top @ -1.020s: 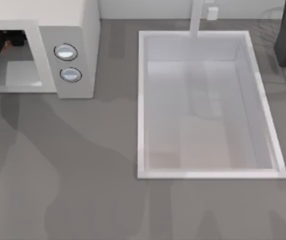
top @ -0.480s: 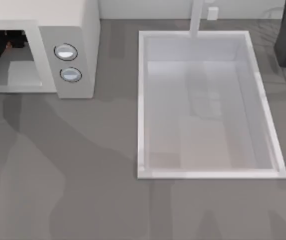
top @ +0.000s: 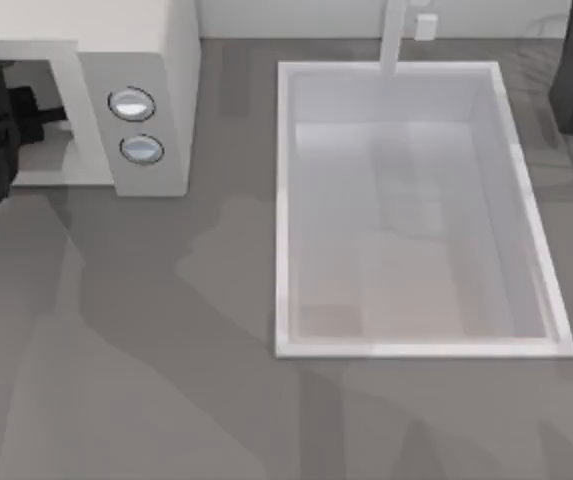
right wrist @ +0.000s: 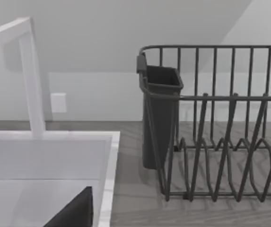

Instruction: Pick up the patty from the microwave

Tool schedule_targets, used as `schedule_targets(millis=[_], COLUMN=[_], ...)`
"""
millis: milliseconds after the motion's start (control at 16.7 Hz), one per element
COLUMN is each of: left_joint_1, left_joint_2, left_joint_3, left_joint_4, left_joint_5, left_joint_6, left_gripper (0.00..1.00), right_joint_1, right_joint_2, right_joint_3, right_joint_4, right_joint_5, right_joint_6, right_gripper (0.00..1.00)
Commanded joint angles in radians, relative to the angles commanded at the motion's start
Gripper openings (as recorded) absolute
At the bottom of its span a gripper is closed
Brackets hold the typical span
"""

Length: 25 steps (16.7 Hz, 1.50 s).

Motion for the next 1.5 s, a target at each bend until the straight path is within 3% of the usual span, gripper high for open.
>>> schedule_targets(millis=[240, 420, 900, 1140, 1500], left_joint_1=[-0.177, -0.262, -0.244, -0.258, -0.277], left_joint_2=[-0.291, -0.403, -0.382, -0.248, 0.013], left_joint_3=[-0.263, -0.374, -0.404, -0.439, -0.53], left_joint_4=[-0.072, -0.106, -0.086, 0.07, 0.474], left_joint_5=[-0.164, -0.243, -0.264, -0.266, -0.258], left_joint_6=[-0.063, -0.094, -0.096, -0.098, -0.099], left_gripper=[0.0, 0.0, 0.0, 0.0, 0.0], right_joint_1=[0.0, 0.0, 0.0, 0.0, 0.0], right_joint_2=[0.0, 0.0, 0.0, 0.0, 0.0], right_joint_3=[0.0, 0.0, 0.0, 0.0, 0.0], right_joint_4=[0.0, 0.0, 0.0, 0.0, 0.0], right_joint_5=[0.0, 0.0, 0.0, 0.0, 0.0], right_joint_6=[0.0, 0.0, 0.0, 0.0, 0.0], right_gripper=[1.0, 1.0, 1.0, 1.0, 1.0])
